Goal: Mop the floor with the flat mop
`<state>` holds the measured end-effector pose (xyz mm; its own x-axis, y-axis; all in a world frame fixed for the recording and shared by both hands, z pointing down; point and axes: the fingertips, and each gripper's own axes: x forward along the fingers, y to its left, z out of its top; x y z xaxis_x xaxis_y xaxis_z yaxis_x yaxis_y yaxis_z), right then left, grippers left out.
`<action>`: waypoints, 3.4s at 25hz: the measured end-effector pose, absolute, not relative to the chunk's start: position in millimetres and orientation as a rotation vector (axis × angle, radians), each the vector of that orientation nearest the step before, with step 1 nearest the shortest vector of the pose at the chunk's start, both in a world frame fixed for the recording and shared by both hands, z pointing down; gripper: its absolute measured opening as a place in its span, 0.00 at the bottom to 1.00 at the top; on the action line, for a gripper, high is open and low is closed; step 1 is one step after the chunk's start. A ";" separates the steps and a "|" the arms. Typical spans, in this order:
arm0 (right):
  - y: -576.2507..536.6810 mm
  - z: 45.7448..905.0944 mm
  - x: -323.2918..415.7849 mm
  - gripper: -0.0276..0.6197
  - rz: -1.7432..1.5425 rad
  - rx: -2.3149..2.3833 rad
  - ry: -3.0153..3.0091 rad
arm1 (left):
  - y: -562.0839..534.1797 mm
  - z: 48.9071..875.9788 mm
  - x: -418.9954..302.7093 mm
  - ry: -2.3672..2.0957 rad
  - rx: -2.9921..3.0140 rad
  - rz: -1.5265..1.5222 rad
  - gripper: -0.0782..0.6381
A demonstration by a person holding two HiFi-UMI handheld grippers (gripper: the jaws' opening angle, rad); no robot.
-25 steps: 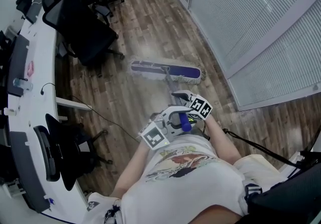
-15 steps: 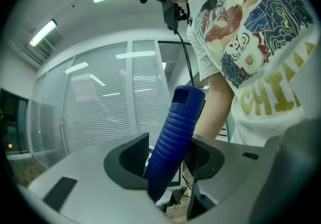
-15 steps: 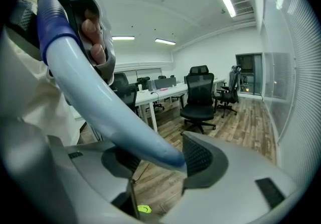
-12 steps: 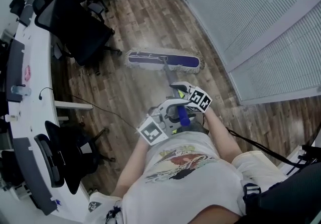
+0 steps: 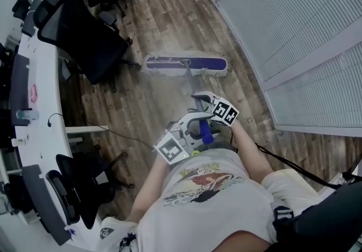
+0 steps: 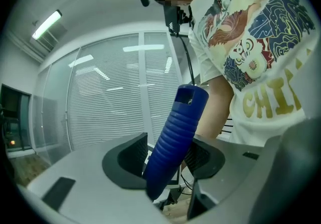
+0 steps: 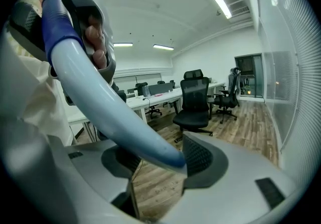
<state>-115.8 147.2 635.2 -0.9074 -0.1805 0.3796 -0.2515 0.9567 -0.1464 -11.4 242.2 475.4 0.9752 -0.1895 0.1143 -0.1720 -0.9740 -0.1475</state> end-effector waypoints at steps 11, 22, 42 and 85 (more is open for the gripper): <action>-18.1 618.7 -88.5 0.37 0.325 0.272 -2.834 | 65.5 453.4 19.2 0.420 -2.954 -0.115 0.37; -96.6 655.7 -101.9 0.37 0.165 0.110 -2.691 | -13.1 497.4 12.3 0.413 -2.988 -0.297 0.39; -349.9 615.7 -216.8 0.37 0.171 0.196 -2.698 | -264.1 471.4 -107.5 0.400 -2.987 -0.141 0.41; -379.4 648.8 -212.9 0.38 0.182 0.223 -2.624 | -286.0 488.7 -104.0 0.291 -2.945 -0.309 0.37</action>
